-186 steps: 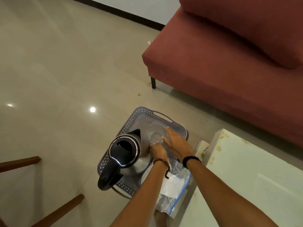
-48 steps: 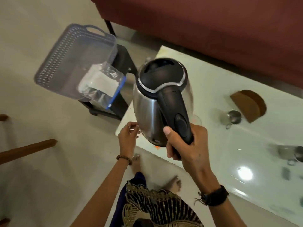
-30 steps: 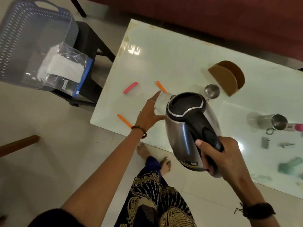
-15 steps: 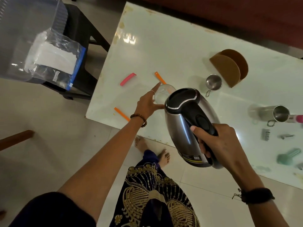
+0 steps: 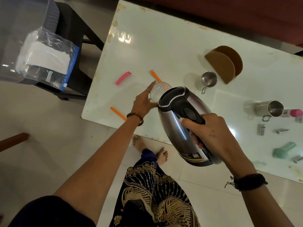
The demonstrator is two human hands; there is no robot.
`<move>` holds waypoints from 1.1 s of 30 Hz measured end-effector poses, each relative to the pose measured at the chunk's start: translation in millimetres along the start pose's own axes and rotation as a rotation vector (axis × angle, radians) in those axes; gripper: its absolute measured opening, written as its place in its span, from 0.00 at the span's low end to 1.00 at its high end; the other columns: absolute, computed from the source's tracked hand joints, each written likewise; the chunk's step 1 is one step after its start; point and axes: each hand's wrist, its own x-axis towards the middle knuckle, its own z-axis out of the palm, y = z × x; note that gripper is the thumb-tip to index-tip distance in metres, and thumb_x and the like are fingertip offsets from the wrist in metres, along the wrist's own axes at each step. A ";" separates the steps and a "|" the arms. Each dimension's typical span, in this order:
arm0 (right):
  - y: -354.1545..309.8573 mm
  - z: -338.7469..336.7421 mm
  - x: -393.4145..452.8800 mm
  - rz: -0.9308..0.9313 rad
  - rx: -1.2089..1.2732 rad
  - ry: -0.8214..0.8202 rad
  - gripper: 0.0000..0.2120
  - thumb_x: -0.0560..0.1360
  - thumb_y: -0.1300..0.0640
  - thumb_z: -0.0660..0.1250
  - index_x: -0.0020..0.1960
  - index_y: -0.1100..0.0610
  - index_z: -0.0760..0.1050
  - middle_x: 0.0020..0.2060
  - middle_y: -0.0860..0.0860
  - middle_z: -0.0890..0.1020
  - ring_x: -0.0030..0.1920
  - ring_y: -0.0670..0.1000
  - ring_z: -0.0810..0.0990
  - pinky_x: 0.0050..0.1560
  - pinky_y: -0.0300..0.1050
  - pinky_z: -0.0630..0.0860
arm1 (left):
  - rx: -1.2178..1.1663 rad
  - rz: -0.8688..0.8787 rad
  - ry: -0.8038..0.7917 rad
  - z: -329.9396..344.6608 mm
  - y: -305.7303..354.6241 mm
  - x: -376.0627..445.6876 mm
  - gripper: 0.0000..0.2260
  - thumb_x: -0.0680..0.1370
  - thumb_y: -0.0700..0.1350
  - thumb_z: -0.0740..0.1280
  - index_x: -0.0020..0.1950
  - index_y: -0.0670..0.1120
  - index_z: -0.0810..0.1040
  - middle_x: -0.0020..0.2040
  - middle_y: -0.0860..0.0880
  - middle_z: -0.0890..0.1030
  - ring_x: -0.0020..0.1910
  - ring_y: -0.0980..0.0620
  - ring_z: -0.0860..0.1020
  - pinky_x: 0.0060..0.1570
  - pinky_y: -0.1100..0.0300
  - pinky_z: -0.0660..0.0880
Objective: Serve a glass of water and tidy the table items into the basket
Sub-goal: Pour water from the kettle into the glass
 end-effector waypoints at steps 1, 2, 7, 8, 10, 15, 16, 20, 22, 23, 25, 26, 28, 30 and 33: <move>-0.6 0.3 -0.4 0.008 0.005 -0.002 0.18 0.71 0.50 0.66 0.30 0.63 0.73 0.18 0.52 0.75 0.19 0.49 0.70 0.25 0.41 0.71 | 0.006 -0.001 0.002 0.1 0.1 -0.1 0.34 0.70 0.38 0.70 0.74 0.48 0.60 0.65 0.40 0.74 0.59 0.37 0.74 0.55 0.64 0.65; -1.2 0.6 -0.7 0.015 0.008 -0.005 0.18 0.71 0.50 0.66 0.30 0.63 0.73 0.18 0.52 0.74 0.19 0.49 0.70 0.25 0.41 0.71 | 0.017 0.000 0.004 -0.1 0.1 0.2 0.34 0.71 0.38 0.69 0.74 0.49 0.60 0.65 0.40 0.75 0.59 0.38 0.74 0.55 0.64 0.65; -3.4 3.5 -2.0 0.048 0.035 -0.029 0.18 0.71 0.50 0.66 0.32 0.64 0.73 0.18 0.52 0.74 0.19 0.49 0.69 0.26 0.42 0.71 | 0.057 0.000 -0.005 -2.6 0.9 0.5 0.35 0.71 0.43 0.71 0.74 0.51 0.59 0.67 0.43 0.73 0.65 0.42 0.71 0.62 0.53 0.68; -3.7 4.1 -2.4 0.049 0.030 -0.031 0.18 0.71 0.50 0.66 0.32 0.65 0.74 0.18 0.53 0.74 0.19 0.49 0.69 0.26 0.42 0.71 | 0.065 -0.004 -0.005 -2.9 1.2 0.4 0.35 0.71 0.44 0.71 0.74 0.51 0.59 0.67 0.43 0.73 0.66 0.42 0.71 0.63 0.51 0.68; -4.8 4.7 -3.6 0.044 0.014 -0.033 0.19 0.71 0.50 0.66 0.32 0.66 0.74 0.18 0.53 0.74 0.18 0.48 0.68 0.26 0.41 0.71 | 0.064 -0.009 -0.004 -3.2 1.3 -0.2 0.35 0.70 0.45 0.72 0.74 0.51 0.59 0.68 0.44 0.73 0.66 0.43 0.70 0.63 0.51 0.68; -8.4 1.5 -4.2 0.067 0.005 -0.012 0.18 0.72 0.51 0.67 0.31 0.63 0.73 0.17 0.51 0.74 0.17 0.47 0.68 0.25 0.40 0.70 | 0.069 0.009 -0.006 -3.2 0.0 -0.4 0.36 0.70 0.45 0.72 0.74 0.50 0.58 0.69 0.44 0.71 0.68 0.42 0.69 0.65 0.50 0.67; -8.9 0.7 -4.5 0.070 0.005 -0.011 0.17 0.72 0.51 0.67 0.31 0.62 0.73 0.17 0.51 0.74 0.17 0.47 0.68 0.24 0.39 0.70 | 0.072 0.008 -0.006 -3.2 -0.1 -0.4 0.36 0.70 0.45 0.72 0.74 0.50 0.58 0.69 0.44 0.71 0.68 0.42 0.68 0.65 0.50 0.67; -10.4 -2.4 -5.6 0.060 -0.031 -0.008 0.18 0.72 0.51 0.67 0.32 0.64 0.74 0.18 0.52 0.74 0.18 0.47 0.69 0.26 0.40 0.71 | 0.078 0.006 -0.007 -2.6 0.6 -0.7 0.37 0.70 0.45 0.73 0.74 0.50 0.57 0.68 0.44 0.72 0.66 0.42 0.70 0.64 0.50 0.68; -10.5 -3.0 -4.9 0.055 -0.048 -0.011 0.17 0.73 0.52 0.67 0.32 0.64 0.73 0.19 0.53 0.74 0.18 0.47 0.68 0.26 0.40 0.70 | 0.074 0.005 -0.006 -2.7 0.0 -0.7 0.37 0.70 0.45 0.73 0.74 0.50 0.57 0.68 0.44 0.72 0.65 0.42 0.70 0.63 0.50 0.69; -10.2 -3.4 -4.4 0.056 -0.051 -0.013 0.17 0.73 0.53 0.67 0.32 0.64 0.73 0.19 0.53 0.74 0.18 0.47 0.68 0.25 0.40 0.69 | 0.071 0.005 -0.007 -2.7 -0.3 -0.5 0.37 0.70 0.45 0.73 0.74 0.50 0.57 0.68 0.44 0.72 0.66 0.43 0.70 0.63 0.51 0.68; -8.8 -3.6 -4.4 0.055 -0.053 -0.006 0.17 0.73 0.51 0.67 0.31 0.63 0.72 0.18 0.52 0.74 0.17 0.47 0.68 0.24 0.39 0.69 | 0.068 -0.001 -0.003 -2.5 -1.4 -0.1 0.38 0.69 0.46 0.73 0.74 0.51 0.57 0.68 0.45 0.72 0.67 0.43 0.69 0.63 0.52 0.68; -8.0 -3.7 -5.1 0.052 -0.054 0.000 0.18 0.72 0.50 0.67 0.31 0.62 0.73 0.18 0.51 0.74 0.17 0.47 0.69 0.24 0.39 0.70 | 0.067 -0.008 0.001 -2.6 -2.0 0.0 0.38 0.69 0.46 0.73 0.74 0.52 0.57 0.68 0.45 0.72 0.67 0.44 0.69 0.63 0.52 0.68; -7.4 -4.3 -6.0 0.047 -0.053 0.004 0.18 0.71 0.50 0.67 0.30 0.62 0.73 0.18 0.52 0.75 0.18 0.47 0.69 0.25 0.40 0.71 | 0.066 -0.014 0.004 -2.2 -2.7 0.5 0.39 0.68 0.47 0.74 0.74 0.52 0.57 0.68 0.46 0.72 0.67 0.44 0.69 0.63 0.52 0.67; -7.5 -4.6 -5.7 0.052 -0.045 0.005 0.18 0.71 0.50 0.67 0.29 0.61 0.73 0.19 0.53 0.75 0.18 0.48 0.69 0.25 0.41 0.71 | 0.075 -0.014 0.005 -1.9 -3.1 1.1 0.39 0.68 0.48 0.74 0.74 0.53 0.58 0.68 0.46 0.73 0.67 0.44 0.69 0.62 0.52 0.67; -8.4 -4.1 -4.1 0.053 -0.041 0.010 0.19 0.71 0.49 0.67 0.27 0.61 0.73 0.19 0.53 0.75 0.18 0.48 0.69 0.25 0.41 0.70 | 0.079 -0.013 0.007 -2.0 -3.0 1.6 0.38 0.68 0.48 0.74 0.74 0.52 0.58 0.67 0.46 0.74 0.66 0.43 0.70 0.61 0.51 0.68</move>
